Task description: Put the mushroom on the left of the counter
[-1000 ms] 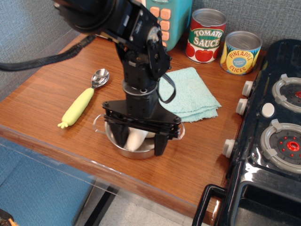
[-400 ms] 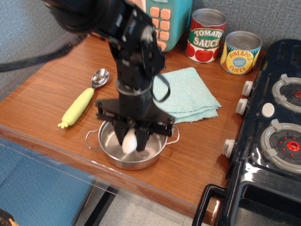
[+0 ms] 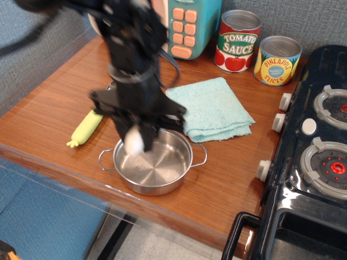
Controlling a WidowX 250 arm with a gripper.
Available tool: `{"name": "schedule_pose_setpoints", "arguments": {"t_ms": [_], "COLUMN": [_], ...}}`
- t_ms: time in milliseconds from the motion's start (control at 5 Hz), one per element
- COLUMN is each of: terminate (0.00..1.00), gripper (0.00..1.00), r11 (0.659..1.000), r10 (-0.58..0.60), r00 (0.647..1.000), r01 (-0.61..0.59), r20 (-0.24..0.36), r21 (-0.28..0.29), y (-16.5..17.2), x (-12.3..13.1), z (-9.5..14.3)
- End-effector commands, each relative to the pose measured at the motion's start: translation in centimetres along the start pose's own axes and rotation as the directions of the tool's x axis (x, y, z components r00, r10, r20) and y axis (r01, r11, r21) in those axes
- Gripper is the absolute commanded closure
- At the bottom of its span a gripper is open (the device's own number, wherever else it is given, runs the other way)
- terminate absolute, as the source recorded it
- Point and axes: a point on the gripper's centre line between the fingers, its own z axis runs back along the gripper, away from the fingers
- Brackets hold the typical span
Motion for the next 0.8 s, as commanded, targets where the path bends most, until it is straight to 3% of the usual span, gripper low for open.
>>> {"name": "schedule_pose_setpoints", "arguments": {"t_ms": [0,200,600], "terminate": [0.00,0.00,0.00], "gripper": [1.00,1.00,1.00], "r11": [1.000,0.999,0.998], "r10": [0.016,0.037,0.055], "r00": [1.000,0.997,0.980], "r01": [-0.016,-0.035,-0.051], "r20": [-0.010,-0.070,-0.193], "r21": [0.025,0.029,0.023], "y": [8.7,13.7,19.3], "x": [2.1,2.2,1.5], "z": [1.4,-0.2,-2.8]}}
